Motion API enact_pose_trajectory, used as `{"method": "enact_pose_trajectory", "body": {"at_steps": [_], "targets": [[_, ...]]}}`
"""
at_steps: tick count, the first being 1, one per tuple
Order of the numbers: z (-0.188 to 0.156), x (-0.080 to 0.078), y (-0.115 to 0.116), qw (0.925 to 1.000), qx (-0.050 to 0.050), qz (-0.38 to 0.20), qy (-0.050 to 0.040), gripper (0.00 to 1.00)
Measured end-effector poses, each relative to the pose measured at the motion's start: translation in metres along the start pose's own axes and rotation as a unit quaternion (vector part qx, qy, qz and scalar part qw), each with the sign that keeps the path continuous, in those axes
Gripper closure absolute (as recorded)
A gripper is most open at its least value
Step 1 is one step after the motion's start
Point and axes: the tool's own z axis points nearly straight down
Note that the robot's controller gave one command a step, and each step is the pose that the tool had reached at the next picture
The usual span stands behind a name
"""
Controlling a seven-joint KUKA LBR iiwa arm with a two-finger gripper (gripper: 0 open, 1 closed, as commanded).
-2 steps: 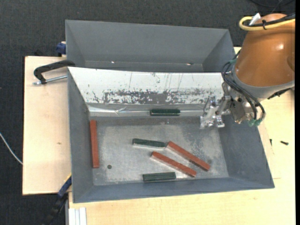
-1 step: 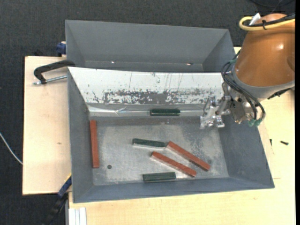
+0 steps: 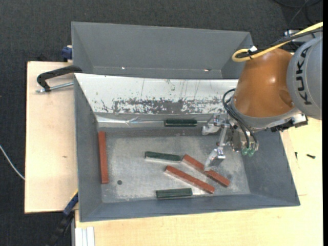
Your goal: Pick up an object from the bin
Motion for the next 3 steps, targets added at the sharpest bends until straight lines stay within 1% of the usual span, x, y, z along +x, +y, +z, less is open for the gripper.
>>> {"method": "enact_pose_trajectory", "body": {"at_steps": [1,2,3], "targets": [[-0.004,-0.001,0.000,1.0000,0.000,0.000,-0.0034,0.00],[0.093,0.017,0.009,1.0000,0.000,0.009,-0.0046,1.00],[0.093,0.017,0.009,1.0000,0.000,0.009,-0.0046,1.00]]}}
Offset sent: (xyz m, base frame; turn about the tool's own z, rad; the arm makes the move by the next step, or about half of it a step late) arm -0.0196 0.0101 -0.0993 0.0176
